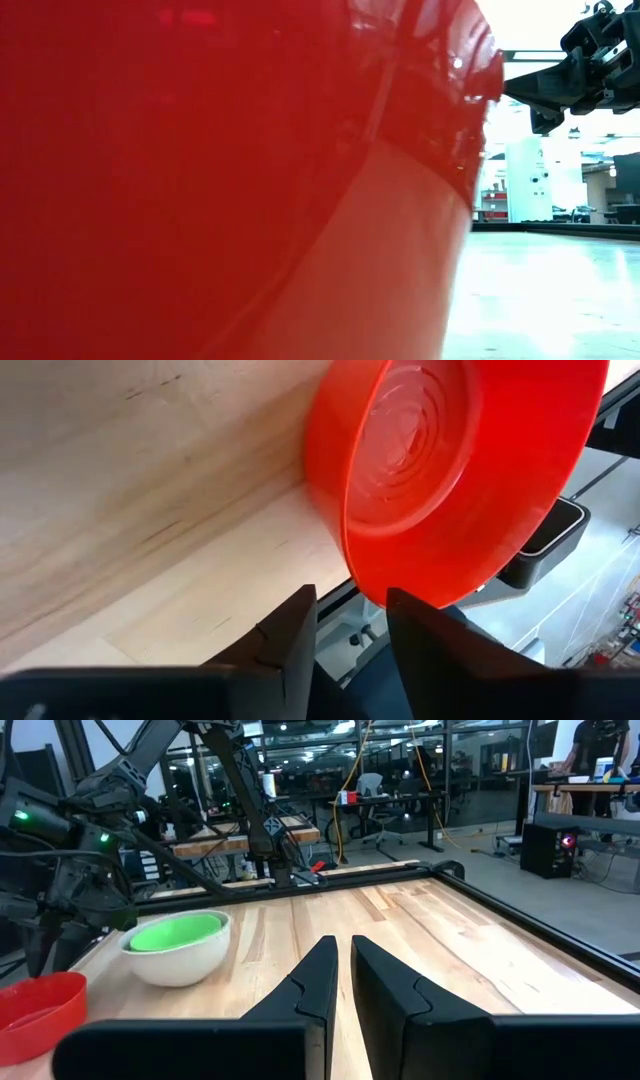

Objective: Nest bowls inside each other
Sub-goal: Stack the red bowl on the green bowl

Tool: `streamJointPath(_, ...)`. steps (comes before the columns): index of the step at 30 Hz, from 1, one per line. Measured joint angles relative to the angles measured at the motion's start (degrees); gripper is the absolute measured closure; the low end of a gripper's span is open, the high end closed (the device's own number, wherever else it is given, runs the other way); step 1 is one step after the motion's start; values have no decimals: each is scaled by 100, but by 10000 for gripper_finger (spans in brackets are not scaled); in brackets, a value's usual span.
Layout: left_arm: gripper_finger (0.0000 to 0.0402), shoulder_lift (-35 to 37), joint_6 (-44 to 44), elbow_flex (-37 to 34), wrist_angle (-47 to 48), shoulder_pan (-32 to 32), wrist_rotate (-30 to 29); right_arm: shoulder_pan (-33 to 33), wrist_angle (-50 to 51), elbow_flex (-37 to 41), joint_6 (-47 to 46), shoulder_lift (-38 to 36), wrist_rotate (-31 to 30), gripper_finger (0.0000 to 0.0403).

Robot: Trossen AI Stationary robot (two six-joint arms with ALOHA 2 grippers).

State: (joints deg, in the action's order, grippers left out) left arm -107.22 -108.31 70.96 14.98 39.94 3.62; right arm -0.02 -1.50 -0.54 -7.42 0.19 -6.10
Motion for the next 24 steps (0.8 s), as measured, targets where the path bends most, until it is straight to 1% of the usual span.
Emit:
streamJointPath(13,331,9,11,0,0,0,0,-1,0,0,7,0,-1,369)
streamJointPath(24,330,9,-120,0,0,0,2,1,0,0,-1,0,1,369)
